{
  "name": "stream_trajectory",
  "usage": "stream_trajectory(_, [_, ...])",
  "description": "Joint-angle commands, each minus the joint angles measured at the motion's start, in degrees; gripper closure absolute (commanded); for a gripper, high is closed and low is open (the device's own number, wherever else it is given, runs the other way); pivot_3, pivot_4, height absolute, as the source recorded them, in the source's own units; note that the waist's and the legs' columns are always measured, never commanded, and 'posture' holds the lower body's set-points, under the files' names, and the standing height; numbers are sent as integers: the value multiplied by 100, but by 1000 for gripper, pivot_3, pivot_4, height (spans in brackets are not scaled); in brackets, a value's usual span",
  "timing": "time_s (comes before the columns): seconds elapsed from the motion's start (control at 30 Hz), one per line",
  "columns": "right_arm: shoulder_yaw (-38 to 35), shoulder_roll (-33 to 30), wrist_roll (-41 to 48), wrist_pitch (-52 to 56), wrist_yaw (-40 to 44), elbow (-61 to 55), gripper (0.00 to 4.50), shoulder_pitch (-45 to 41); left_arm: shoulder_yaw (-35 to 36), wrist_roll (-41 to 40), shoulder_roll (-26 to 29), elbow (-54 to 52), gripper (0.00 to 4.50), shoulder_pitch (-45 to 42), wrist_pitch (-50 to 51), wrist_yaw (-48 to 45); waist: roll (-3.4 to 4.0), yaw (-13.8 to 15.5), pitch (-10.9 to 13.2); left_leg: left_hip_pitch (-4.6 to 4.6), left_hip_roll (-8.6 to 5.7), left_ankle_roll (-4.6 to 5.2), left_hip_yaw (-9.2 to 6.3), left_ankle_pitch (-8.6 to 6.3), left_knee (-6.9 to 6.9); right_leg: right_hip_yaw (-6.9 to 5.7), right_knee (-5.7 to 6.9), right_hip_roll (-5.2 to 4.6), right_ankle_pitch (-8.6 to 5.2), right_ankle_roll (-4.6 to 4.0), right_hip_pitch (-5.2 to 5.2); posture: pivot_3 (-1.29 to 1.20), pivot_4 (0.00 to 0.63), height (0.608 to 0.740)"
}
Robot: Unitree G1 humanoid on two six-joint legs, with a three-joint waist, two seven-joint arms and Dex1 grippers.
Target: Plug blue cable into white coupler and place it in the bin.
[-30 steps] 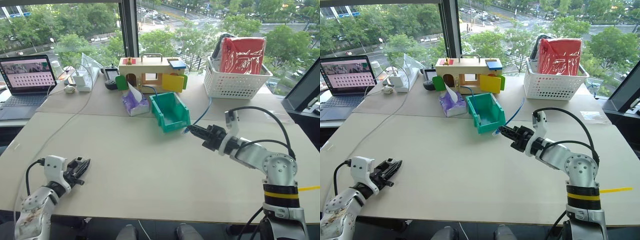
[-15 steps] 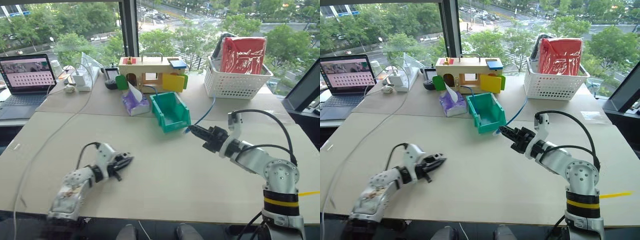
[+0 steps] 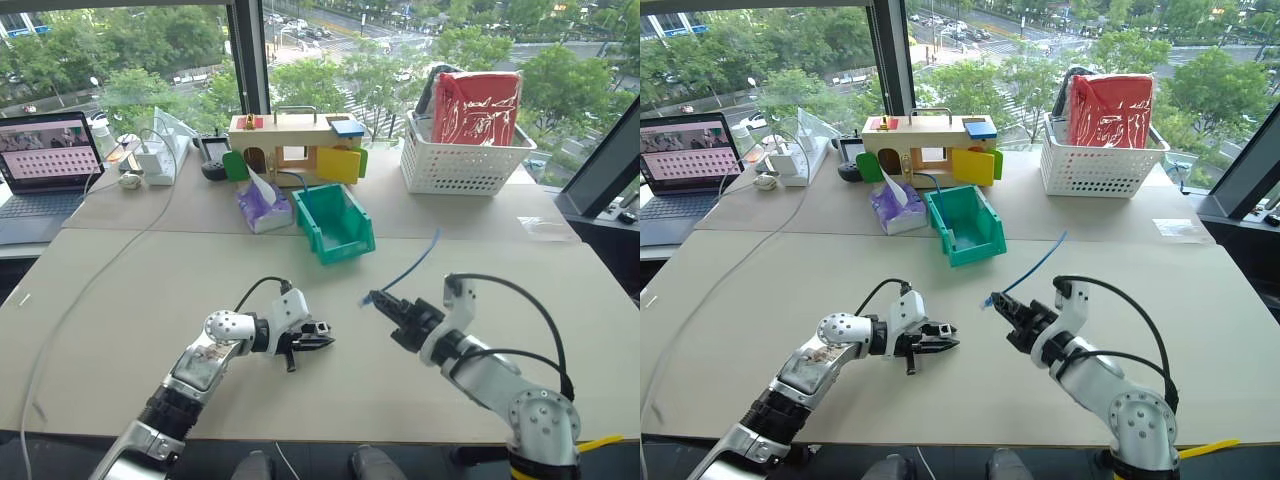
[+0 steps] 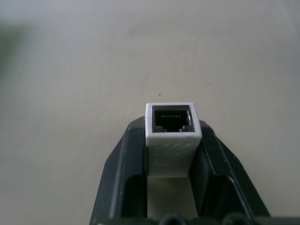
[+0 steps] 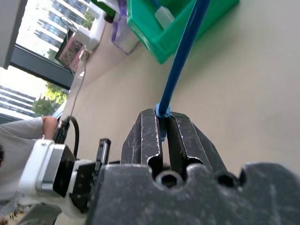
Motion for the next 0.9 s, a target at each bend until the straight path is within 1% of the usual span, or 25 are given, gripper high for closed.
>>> stream_trajectory(0.03, [127,178,189,-245,-206,-399,4500,125,-275,193,-123,194,3814,-156,315,36,0,11,0,1,0,0,0,0,2,0,0,0,0,1,1,0,150,731])
stream_trajectory(0.1, [175,340,368,-349,-257,-370,4500,235,-362,294,-168,276,3814,-272,446,72,0,24,0,7,0,0,-1,0,2,-1,1,0,-11,18,6,0,150,731])
stream_trajectory(0.17, [189,372,412,-418,-237,-354,4500,253,-396,327,-295,292,3814,-357,692,195,1,52,-2,10,0,2,-1,1,2,-1,0,0,-18,30,9,0,150,731])
stream_trajectory(0.37, [198,209,600,-454,-172,-259,4500,140,-519,389,-590,203,3814,-407,1149,433,1,121,-4,8,-5,3,-1,2,7,2,-4,-3,-17,31,15,0,150,731])
stream_trajectory(0.67, [205,195,417,-527,-12,279,4500,-199,-575,365,-623,-17,3814,-360,1496,519,1,129,-6,10,-7,3,-3,2,7,1,-5,-3,-16,29,18,0,150,731])
stream_trajectory(0.9, [341,146,292,-392,7,456,4500,-200,-564,358,-621,-74,3814,-333,1532,618,1,129,-6,9,-7,3,-5,2,6,0,-6,-3,-14,26,17,0,150,731])
